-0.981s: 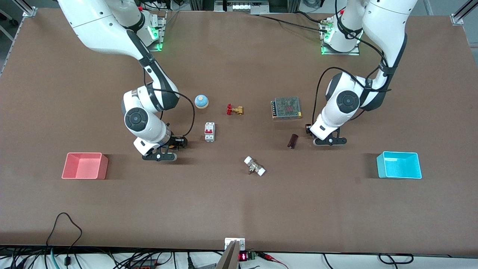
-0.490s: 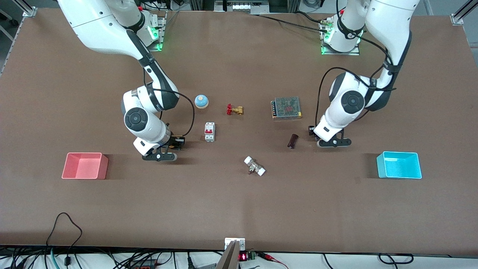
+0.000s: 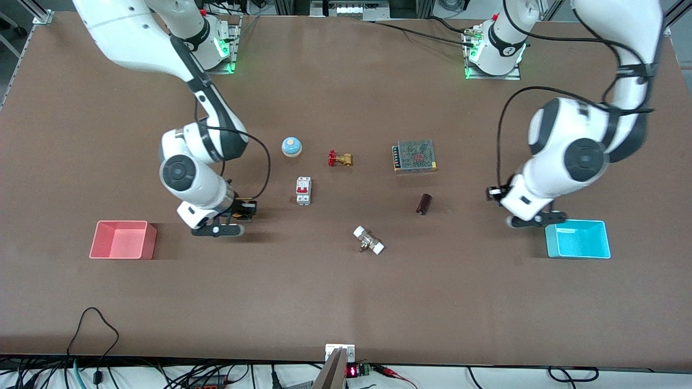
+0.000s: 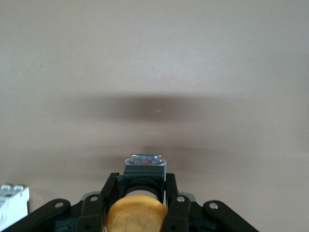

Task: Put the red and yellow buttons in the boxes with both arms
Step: 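Carry the yellow button to the pink box while the left gripper carries red to cyan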

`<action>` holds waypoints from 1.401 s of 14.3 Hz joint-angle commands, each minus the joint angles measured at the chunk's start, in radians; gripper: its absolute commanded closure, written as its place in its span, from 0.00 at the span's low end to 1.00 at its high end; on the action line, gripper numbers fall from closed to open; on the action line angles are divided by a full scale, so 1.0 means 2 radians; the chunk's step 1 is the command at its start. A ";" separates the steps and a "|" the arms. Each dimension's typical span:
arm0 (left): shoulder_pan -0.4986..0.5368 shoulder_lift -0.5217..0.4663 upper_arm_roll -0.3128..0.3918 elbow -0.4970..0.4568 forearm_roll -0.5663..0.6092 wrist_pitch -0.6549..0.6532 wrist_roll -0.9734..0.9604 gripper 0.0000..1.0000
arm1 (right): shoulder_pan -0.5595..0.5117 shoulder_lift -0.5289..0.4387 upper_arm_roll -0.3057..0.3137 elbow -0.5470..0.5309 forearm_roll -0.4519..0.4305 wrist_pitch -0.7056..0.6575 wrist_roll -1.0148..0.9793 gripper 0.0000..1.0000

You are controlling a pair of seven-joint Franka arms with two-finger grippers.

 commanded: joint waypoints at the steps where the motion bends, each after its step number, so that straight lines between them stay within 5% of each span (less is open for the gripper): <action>1: 0.046 0.043 -0.002 0.066 -0.004 -0.019 0.070 0.76 | -0.040 -0.069 0.006 0.001 0.003 -0.083 -0.051 0.77; 4: 0.098 0.097 -0.001 0.123 -0.005 -0.016 0.154 0.76 | -0.078 -0.094 -0.001 0.030 -0.001 -0.147 -0.109 0.77; 8: 0.136 0.159 0.002 0.174 0.020 -0.003 0.211 0.76 | -0.095 -0.091 -0.040 0.037 -0.001 -0.149 -0.167 0.77; 17: 0.162 0.193 0.002 0.153 0.053 0.057 0.231 0.76 | -0.111 -0.032 -0.118 0.037 0.004 -0.067 -0.188 0.76; 20: 0.171 0.197 0.001 0.116 0.051 0.119 0.232 0.76 | -0.117 -0.010 -0.120 0.038 0.031 -0.042 -0.189 0.76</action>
